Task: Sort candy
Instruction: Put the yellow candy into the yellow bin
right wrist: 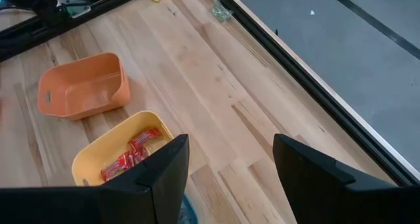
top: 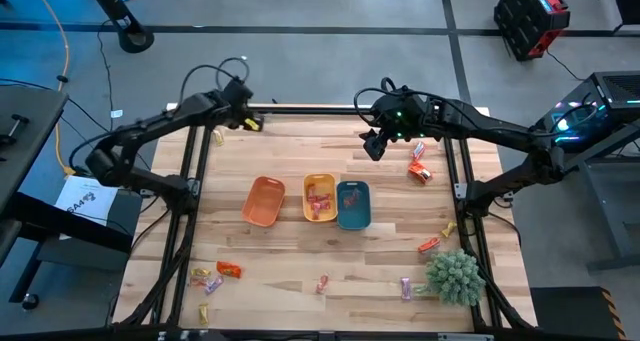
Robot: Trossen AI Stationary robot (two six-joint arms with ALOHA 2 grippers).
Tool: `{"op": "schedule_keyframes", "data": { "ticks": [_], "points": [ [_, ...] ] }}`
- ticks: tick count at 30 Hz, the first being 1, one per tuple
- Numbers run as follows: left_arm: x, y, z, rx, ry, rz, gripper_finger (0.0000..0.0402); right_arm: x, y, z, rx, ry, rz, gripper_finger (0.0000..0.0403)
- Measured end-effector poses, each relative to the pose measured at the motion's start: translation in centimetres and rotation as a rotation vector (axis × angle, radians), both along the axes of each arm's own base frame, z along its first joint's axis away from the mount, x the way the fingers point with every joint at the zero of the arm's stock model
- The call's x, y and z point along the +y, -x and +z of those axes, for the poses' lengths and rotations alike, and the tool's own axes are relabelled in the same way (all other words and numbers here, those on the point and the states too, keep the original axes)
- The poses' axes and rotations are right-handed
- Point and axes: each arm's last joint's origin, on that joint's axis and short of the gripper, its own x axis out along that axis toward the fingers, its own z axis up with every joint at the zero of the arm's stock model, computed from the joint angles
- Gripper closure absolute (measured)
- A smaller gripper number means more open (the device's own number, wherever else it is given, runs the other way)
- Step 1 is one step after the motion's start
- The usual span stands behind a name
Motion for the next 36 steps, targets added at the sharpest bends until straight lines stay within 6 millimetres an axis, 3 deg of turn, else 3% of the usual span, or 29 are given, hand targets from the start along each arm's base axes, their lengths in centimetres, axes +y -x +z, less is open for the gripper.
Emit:
{"op": "schedule_keyframes", "data": {
  "ticks": [3, 8, 15, 21, 36],
  "points": [
    [0.4, 1.7, -2.3, 0.017, 0.058, 0.153, 0.0211, 0.0, 0.0, 0.0, 0.0, 0.0, 0.0, 0.0187],
    [0.1, 3.4, -5.0, 0.06, 0.009, 0.377, 0.0211, 0.0, 0.0, 0.0, 0.001, 0.004, 0.005, 0.0187],
    [0.1, 3.4, -6.3, 0.079, -0.133, 0.582, 0.0218, 0.0, 0.0, 0.0, 0.006, 0.022, 0.023, 0.0187],
    [0.2, 4.3, -8.9, 0.077, -0.083, 0.735, 0.0224, 0.0, 0.0, 0.0, 0.019, 0.025, 0.029, 0.0187],
    [0.0, 3.5, -11.1, 0.085, -0.041, 0.807, 0.0225, 0.0, 0.0, -0.1, 0.034, 0.05, 0.056, 0.0187]
  ]
}}
